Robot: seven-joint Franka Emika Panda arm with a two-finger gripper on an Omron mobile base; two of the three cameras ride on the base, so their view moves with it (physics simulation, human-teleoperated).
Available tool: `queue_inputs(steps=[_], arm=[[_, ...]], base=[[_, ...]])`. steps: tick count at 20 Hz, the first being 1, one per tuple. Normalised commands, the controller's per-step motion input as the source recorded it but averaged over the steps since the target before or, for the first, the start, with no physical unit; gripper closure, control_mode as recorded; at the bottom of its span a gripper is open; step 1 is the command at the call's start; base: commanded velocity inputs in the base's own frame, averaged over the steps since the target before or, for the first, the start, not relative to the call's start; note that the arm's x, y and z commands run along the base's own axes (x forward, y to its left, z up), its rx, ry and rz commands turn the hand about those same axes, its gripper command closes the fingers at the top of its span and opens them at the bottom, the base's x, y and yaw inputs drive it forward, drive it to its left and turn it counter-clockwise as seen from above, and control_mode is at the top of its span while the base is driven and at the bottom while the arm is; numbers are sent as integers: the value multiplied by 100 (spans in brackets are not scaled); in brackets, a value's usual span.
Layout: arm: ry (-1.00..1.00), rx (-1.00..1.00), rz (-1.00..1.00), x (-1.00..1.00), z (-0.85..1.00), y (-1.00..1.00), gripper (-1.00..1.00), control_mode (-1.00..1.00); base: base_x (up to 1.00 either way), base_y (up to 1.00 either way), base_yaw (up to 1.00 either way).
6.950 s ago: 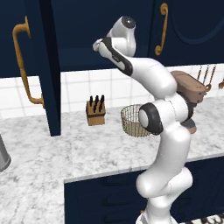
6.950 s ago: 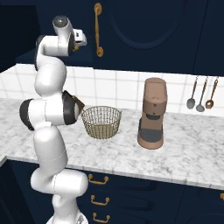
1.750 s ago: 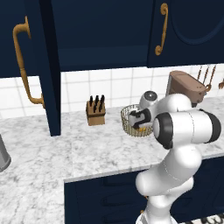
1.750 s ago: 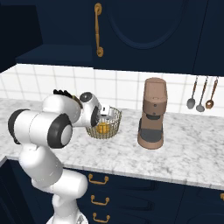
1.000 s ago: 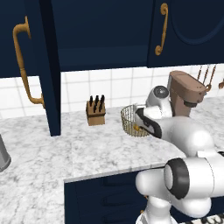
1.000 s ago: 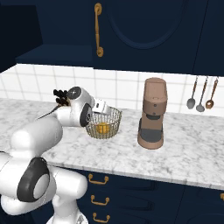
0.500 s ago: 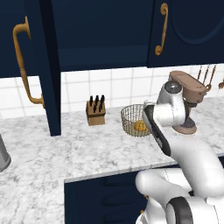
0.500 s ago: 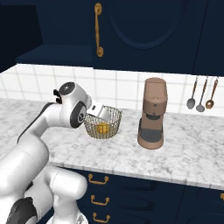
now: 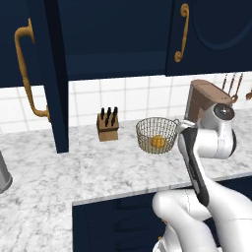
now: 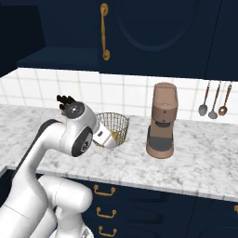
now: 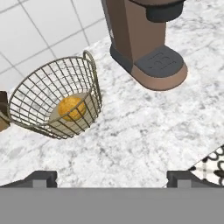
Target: Open the cabinet, pick up the bread from the cabinet and place it in the basket. Then move the basket to the dining counter.
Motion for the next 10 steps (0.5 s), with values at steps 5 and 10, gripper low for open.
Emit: queue_inputs(steps=[5, 10], arm=[[1, 13, 1, -15, 12, 3, -100, -100], [11, 3, 2, 0, 38, 2, -100, -100]], base=[[0, 0, 0], [0, 0, 0]])
